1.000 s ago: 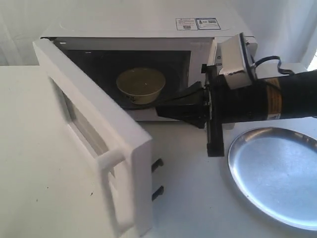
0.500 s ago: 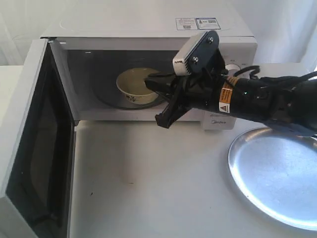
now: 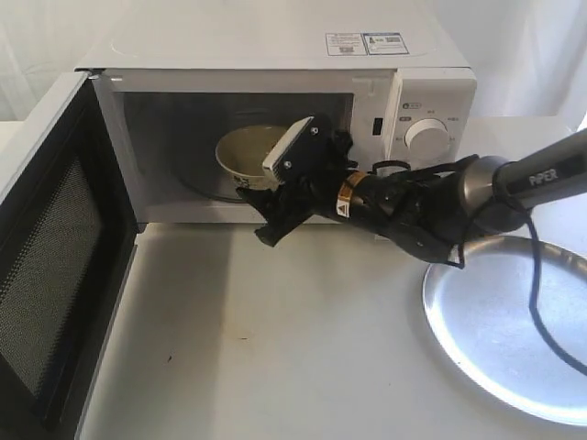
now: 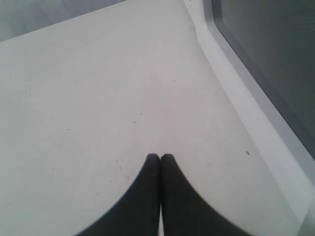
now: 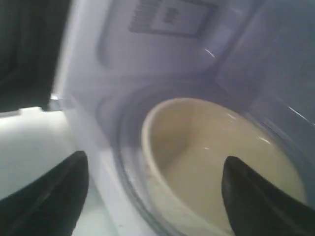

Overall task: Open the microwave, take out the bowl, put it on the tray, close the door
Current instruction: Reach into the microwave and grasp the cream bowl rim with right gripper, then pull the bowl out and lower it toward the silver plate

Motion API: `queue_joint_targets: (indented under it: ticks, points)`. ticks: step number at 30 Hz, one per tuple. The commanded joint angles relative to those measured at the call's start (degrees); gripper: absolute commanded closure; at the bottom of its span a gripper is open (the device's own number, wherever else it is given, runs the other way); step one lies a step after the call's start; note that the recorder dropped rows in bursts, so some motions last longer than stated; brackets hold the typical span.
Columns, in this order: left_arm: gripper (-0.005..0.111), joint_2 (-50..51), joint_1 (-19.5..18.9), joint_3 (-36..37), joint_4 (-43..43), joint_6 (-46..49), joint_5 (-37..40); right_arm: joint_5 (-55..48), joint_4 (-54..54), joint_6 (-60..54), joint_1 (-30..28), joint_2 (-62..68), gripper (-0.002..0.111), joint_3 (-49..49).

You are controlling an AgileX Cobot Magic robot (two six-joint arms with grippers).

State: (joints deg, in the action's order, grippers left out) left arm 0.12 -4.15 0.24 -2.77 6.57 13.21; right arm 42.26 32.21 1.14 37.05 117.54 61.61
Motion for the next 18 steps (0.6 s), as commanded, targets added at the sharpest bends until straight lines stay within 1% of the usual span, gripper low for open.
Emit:
queue_joint_targets:
  ticks: [1, 5, 6, 7, 8, 10, 12, 13, 16, 18]
  points:
    - [0.107, -0.12, 0.21, -0.24, 0.22, -0.34, 0.03, -7.96, -3.54, -1.14, 0.52, 4.21, 0.038, 7.02]
    - [0.107, -0.12, 0.21, -0.24, 0.22, -0.34, 0.03, -14.18, -3.29, -1.14, 2.39, 6.87, 0.038, 11.58]
    - [0.107, -0.12, 0.21, -0.24, 0.22, -0.34, 0.03, -15.7, -3.03, -1.14, 2.89, 7.28, 0.04, 12.44]
    - [0.107, -0.12, 0.21, -0.24, 0.22, -0.34, 0.03, -17.04, -3.03, -1.49, 3.21, 7.53, 0.045, 13.07]
    - [0.107, -0.12, 0.21, -0.24, 0.22, -0.34, 0.03, -18.59, -2.9, -2.74, 3.67, 7.63, 0.052, 13.52]
    - [0.107, -0.12, 0.21, -0.24, 0.22, -0.34, 0.03, -20.33, -2.9, -4.58, 4.38, 7.63, 0.073, 13.93]
    - [0.107, -0.12, 0.21, -0.24, 0.22, -0.34, 0.03, -20.39, -2.81, -4.59, 4.77, 7.2, 0.101, 13.93]
    - [0.107, -0.12, 0.21, -0.24, 0.22, -0.34, 0.03, -21.0, -2.95, -4.59, 5.11, 6.89, 0.108, 13.93]
    - [0.107, -0.12, 0.21, -0.24, 0.22, -0.34, 0.03, -22.53, -3.1, -1.57, 6.14, 4.46, 0.108, 13.56]
    - [0.107, -0.12, 0.21, -0.24, 0.22, -0.34, 0.03, -25.34, -2.99, 2.2, 7.33, 1.58, 0.108, 12.4]
